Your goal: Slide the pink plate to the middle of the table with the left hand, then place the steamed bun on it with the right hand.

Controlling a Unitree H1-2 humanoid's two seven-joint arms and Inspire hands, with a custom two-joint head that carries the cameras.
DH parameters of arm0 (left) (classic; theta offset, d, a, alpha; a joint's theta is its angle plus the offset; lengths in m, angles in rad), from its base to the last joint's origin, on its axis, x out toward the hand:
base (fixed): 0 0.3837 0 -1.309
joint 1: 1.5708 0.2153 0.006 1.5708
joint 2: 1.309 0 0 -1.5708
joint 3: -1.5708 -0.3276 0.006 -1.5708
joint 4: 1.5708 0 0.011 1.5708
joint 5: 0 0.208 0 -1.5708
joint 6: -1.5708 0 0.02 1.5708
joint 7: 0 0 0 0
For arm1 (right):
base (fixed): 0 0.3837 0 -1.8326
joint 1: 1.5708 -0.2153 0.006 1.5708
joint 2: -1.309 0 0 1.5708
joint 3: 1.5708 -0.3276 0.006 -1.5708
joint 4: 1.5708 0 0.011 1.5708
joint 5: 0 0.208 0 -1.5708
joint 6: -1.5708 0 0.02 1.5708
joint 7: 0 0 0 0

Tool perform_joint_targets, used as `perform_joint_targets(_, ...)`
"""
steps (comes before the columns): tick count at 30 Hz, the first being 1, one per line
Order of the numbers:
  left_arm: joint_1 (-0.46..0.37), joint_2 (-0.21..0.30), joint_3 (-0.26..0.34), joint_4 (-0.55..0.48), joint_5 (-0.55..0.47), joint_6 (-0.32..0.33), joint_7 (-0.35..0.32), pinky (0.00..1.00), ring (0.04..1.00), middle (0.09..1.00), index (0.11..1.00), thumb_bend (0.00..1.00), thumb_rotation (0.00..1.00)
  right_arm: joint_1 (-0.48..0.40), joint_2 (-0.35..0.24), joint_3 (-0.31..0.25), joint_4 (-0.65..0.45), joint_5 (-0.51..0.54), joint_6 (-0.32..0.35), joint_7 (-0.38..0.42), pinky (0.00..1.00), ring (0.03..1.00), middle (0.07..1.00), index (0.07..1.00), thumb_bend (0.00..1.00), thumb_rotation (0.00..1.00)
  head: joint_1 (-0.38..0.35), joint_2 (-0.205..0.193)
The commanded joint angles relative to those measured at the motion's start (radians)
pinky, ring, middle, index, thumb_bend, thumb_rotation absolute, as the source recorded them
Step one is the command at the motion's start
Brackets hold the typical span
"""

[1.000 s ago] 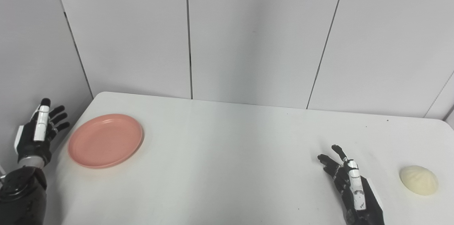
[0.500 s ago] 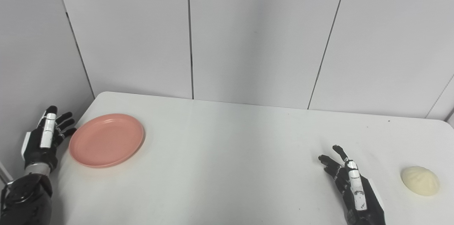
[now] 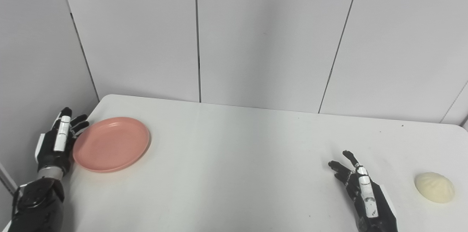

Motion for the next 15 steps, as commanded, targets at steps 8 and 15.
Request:
perform_joint_targets(8, -0.040, -0.021, -0.037, -0.006, 0.014, 0.016, -0.039, 0.72, 0.792, 0.791, 0.936, 0.75, 0.81, 0.029, 0.017, 0.006, -0.003, 0.003, -0.001, -0.003, 0.90, 0.845, 0.755, 0.900, 0.76, 0.95, -0.003, 0.003)
perform_joint_targets(15, -0.052, -0.028, -0.070, -0.016, 0.039, 0.022, -0.043, 0.70, 0.787, 0.792, 0.931, 0.75, 0.82, 0.030, 0.022, 0.007, 0.001, 0.000, -0.012, -0.005, 0.89, 0.838, 0.752, 0.895, 0.78, 0.94, -0.009, 0.005)
